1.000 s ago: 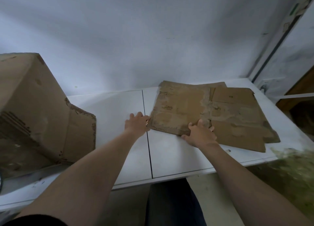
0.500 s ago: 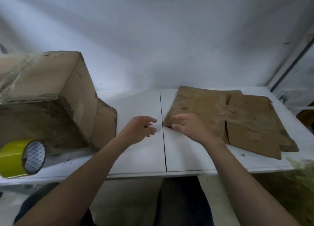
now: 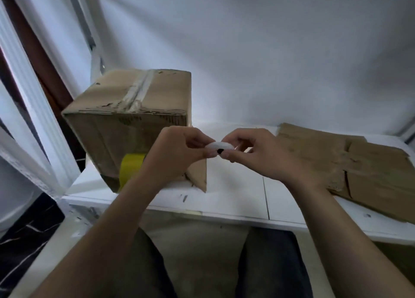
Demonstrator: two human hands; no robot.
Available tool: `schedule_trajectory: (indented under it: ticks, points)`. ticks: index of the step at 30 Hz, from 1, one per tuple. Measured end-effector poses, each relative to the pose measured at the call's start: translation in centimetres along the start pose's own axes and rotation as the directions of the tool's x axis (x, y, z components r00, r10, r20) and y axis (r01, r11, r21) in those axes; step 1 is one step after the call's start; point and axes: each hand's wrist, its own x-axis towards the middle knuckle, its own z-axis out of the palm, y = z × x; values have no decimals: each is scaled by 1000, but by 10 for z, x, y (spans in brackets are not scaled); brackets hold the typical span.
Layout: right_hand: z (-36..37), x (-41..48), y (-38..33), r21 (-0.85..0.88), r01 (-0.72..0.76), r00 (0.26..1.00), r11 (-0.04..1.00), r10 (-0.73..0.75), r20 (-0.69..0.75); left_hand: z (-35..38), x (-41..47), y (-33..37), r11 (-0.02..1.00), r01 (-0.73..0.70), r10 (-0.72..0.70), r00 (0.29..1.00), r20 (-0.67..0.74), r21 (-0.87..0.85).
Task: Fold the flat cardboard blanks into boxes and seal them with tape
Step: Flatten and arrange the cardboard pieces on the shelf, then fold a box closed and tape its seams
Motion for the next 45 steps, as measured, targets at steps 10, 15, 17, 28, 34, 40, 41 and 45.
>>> schedule_trajectory:
  ticks: [10, 15, 17, 28, 34, 40, 41, 45]
  points:
    - [68, 29, -47, 48, 37, 983, 998, -45, 180, -81, -58, -84, 887, 386, -288, 891, -351, 253]
    - [89, 49, -60, 266, -54, 979, 963, -1, 202, -88, -50, -115, 825, 554, -563, 791, -238, -109]
    - [94, 55, -64, 267, -62, 984, 962, 14, 178, -83, -44, -117, 823, 520, -564, 796, -220, -228]
    - [113, 75, -59, 283, 29, 993, 959, -58, 98, -76, -33, -133, 824, 413, -503, 849, -164, -388]
    - [120, 82, -61, 183, 69, 998, 981, -65, -24, -82, -39, -134, 811, 386, -481, 868, -125, -439]
    - [132, 88, -67, 73, 112, 987, 991, -102, -124, -82, -44, -132, 848, 339, -434, 885, -168, -409]
    - [134, 88, -67, 61, 115, 986, 991, -107, -127, -82, -45, -131, 845, 330, -430, 887, -167, -421]
    - [142, 91, -69, -36, 144, 982, 989, -148, -119, -83, -48, -130, 854, 310, -410, 895, -174, -417]
